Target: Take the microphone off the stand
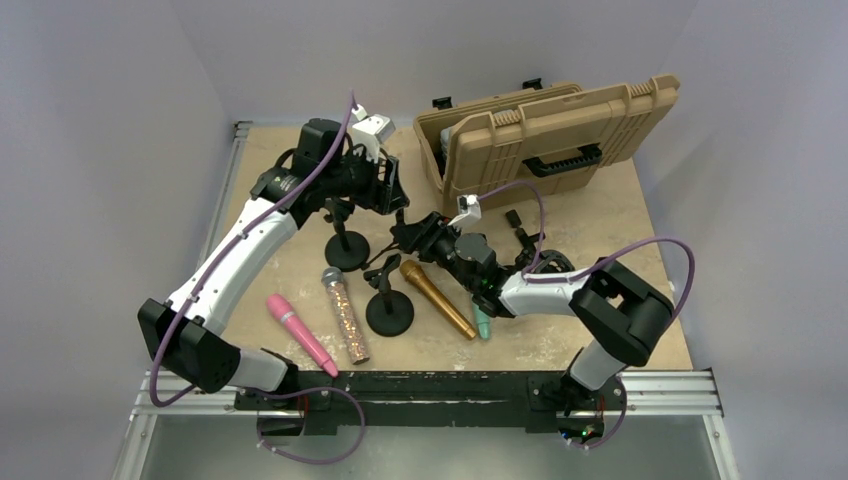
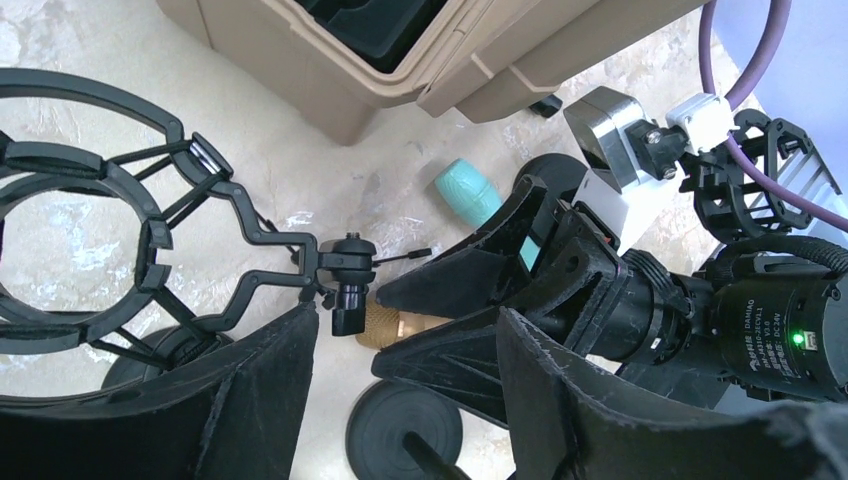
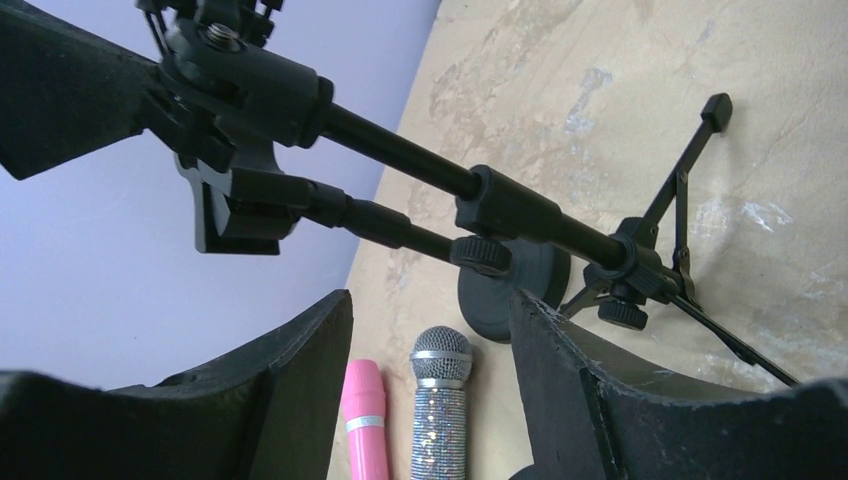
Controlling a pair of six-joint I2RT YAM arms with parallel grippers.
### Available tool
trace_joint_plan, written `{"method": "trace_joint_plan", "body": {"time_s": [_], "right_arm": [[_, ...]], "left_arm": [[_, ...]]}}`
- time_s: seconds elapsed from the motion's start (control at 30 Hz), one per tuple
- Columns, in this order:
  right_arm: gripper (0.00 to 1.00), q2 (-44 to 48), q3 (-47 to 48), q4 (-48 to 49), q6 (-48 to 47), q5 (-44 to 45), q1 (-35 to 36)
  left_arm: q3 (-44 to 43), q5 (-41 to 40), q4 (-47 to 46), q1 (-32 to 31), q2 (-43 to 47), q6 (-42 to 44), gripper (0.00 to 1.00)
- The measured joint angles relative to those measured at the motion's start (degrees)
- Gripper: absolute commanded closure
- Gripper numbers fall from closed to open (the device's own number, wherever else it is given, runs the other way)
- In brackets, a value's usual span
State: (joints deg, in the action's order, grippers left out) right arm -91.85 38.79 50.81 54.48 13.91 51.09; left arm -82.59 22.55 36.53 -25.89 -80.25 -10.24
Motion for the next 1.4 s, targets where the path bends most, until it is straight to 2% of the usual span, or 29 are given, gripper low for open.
{"method": "trace_joint_plan", "body": {"time_s": [0.13,0.23,0.27,0.47,0.7,0.93,1.0,1.1,1.17,1.2,1.27,1.3,1.4], "right_arm": [[0.43,-0.94,0.04,1.44,0.04,-0.17,0.00],[0.54,-2.95,1.01,1.97,-0.07,-0.17,0.00],[0.54,-3.54,1.25,2.01,-0.09,-0.20,0.00],[0.52,-4.74,1.81,2.34,0.04,0.07,-0.17],[0.54,-5.31,2.73,2.51,0.46,0.42,-1.20],[0.75,-5.75,2.95,2.32,0.50,1.46,-1.33],[0.75,-6.40,3.23,2.54,0.59,2.03,-1.31],[0.69,-6.78,3.56,2.47,0.57,2.51,-1.27],[0.70,-7.15,4.02,2.45,0.55,3.02,-1.22],[0.73,-7.32,4.20,2.36,0.55,3.10,-1.22],[0.97,-7.41,4.31,2.34,0.59,3.15,-1.22],[1.00,-7.41,4.33,2.29,0.46,3.19,-1.22],[1.00,-7.41,4.35,2.23,0.24,3.45,-1.22]], "left_arm": [[0.00,-0.44,0.81,0.00,0.00,0.33,0.37],[0.00,-0.46,1.05,0.00,-0.09,0.35,0.39],[0.00,-0.48,1.11,0.00,-0.13,0.35,0.39],[0.00,-0.52,1.73,0.00,-0.22,0.39,0.39],[0.00,-0.55,2.08,0.00,-0.22,0.63,0.39],[0.00,-0.63,2.14,0.00,-0.22,0.81,0.39],[0.00,-0.79,2.14,0.00,-0.22,0.81,0.38],[0.00,-0.96,2.14,0.00,-0.28,0.83,0.38],[0.00,-1.05,2.14,0.00,-0.33,0.83,0.38],[0.00,-1.14,2.19,0.00,-0.37,0.83,0.38],[0.00,-1.31,2.16,0.00,-0.42,0.83,0.37],[0.00,-1.40,2.16,0.00,-0.42,0.83,0.37],[0.00,-2.03,2.16,0.00,-0.44,0.83,0.38]]}}
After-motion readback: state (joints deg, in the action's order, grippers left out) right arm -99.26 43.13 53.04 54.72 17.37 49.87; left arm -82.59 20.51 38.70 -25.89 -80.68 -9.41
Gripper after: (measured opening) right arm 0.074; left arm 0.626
